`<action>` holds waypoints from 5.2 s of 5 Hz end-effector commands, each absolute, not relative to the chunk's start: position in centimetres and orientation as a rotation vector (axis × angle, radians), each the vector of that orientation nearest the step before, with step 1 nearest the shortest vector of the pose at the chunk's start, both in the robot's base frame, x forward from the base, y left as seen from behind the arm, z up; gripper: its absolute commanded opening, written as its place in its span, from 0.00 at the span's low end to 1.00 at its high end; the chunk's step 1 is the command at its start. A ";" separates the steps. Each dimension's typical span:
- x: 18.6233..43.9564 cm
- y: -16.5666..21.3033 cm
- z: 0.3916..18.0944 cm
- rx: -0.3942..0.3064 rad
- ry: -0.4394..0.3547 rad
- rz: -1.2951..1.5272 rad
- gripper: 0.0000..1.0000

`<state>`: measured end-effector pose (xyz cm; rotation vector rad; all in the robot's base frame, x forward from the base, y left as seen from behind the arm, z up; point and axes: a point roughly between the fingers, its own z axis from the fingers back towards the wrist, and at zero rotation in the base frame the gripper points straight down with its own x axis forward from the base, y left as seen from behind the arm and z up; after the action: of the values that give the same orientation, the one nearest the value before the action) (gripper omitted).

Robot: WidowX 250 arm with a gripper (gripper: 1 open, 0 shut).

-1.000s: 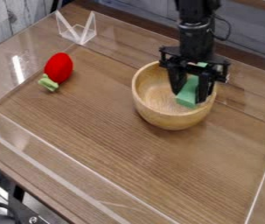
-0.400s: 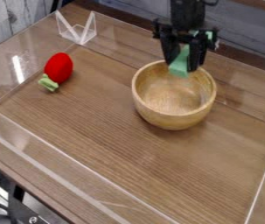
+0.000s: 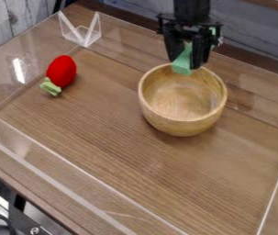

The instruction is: Put the green block in the brown bowl

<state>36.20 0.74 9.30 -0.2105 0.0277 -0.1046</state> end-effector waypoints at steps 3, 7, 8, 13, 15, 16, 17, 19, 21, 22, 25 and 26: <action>35.6 1.4 9.8 -0.211 -0.014 -0.104 0.00; 34.5 0.8 12.8 -0.233 -0.033 0.007 1.00; 34.0 1.5 14.2 -0.241 -0.065 0.041 1.00; 32.9 0.3 11.6 -0.235 -0.024 0.105 1.00; 32.9 1.2 10.1 -0.236 -0.026 0.102 1.00; 33.2 2.2 9.5 -0.241 -0.039 0.102 1.00; 33.6 1.8 10.7 -0.245 -0.048 0.095 1.00; 33.5 2.0 12.5 -0.255 -0.080 0.059 1.00; 32.4 3.1 13.0 -0.258 -0.084 0.040 1.00; 31.6 4.6 14.5 -0.259 -0.103 0.051 1.00; 31.1 6.9 11.0 -0.237 -0.081 -0.099 1.00; 30.2 8.5 11.6 -0.197 -0.100 -0.146 1.00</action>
<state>29.91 8.30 9.32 -0.2307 -0.0263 -0.1325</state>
